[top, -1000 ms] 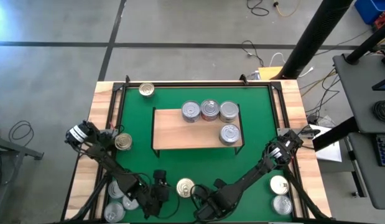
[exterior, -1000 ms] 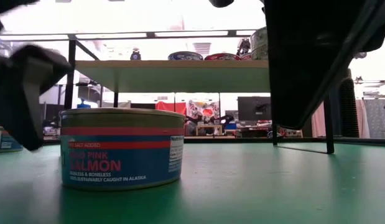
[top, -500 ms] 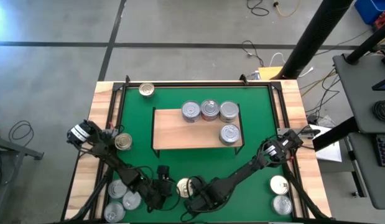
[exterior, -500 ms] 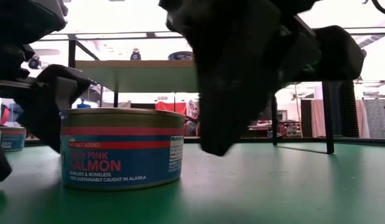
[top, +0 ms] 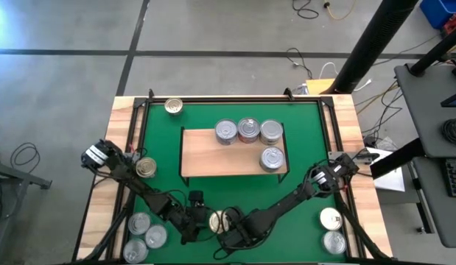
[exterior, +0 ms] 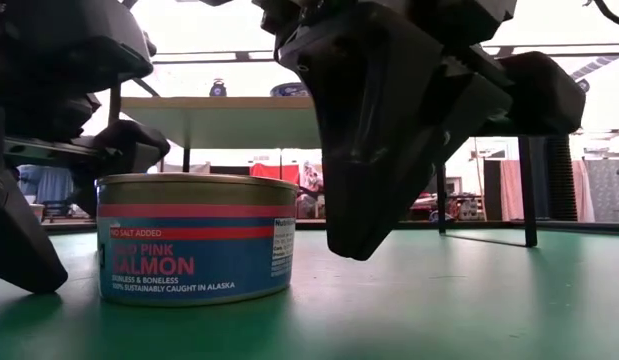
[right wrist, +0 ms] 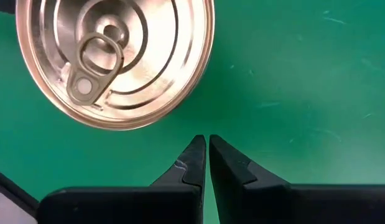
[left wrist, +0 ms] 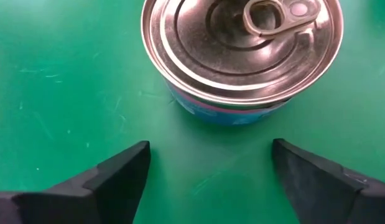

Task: Stack canned seafood by type on shelf
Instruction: Put the middle right blue and pink tuna can on the shelf

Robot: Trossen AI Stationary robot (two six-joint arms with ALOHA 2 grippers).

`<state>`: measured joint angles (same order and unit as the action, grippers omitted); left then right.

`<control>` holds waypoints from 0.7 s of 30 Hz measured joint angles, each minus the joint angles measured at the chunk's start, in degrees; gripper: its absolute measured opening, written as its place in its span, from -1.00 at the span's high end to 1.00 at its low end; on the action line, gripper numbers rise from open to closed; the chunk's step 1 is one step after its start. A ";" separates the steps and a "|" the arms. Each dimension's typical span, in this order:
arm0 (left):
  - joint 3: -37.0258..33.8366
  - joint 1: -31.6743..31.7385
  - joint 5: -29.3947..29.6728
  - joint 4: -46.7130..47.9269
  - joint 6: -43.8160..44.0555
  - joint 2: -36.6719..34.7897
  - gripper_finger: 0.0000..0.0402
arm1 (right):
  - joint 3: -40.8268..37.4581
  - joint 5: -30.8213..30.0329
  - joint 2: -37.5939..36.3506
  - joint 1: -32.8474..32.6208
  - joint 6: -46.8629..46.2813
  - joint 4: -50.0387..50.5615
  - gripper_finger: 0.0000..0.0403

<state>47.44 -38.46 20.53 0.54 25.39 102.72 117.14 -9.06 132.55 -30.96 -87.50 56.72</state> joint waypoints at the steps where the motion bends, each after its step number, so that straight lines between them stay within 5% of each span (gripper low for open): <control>1: 0.00 0.00 -0.02 0.08 -0.02 0.00 -0.64 | 0.00 0.00 0.00 0.00 0.00 0.03 0.94; 12: -0.22 -0.06 0.20 -4.44 -8.71 0.23 -0.80 | -0.02 -0.14 0.00 1.08 1.14 -0.52 0.94; 21: 0.25 0.72 1.05 -8.33 -6.04 1.25 -0.81 | -0.02 -1.51 0.00 2.56 4.04 -1.55 0.94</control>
<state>47.69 -37.74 21.58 -7.78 19.34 103.96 117.12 -10.57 132.55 -28.40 -83.47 55.18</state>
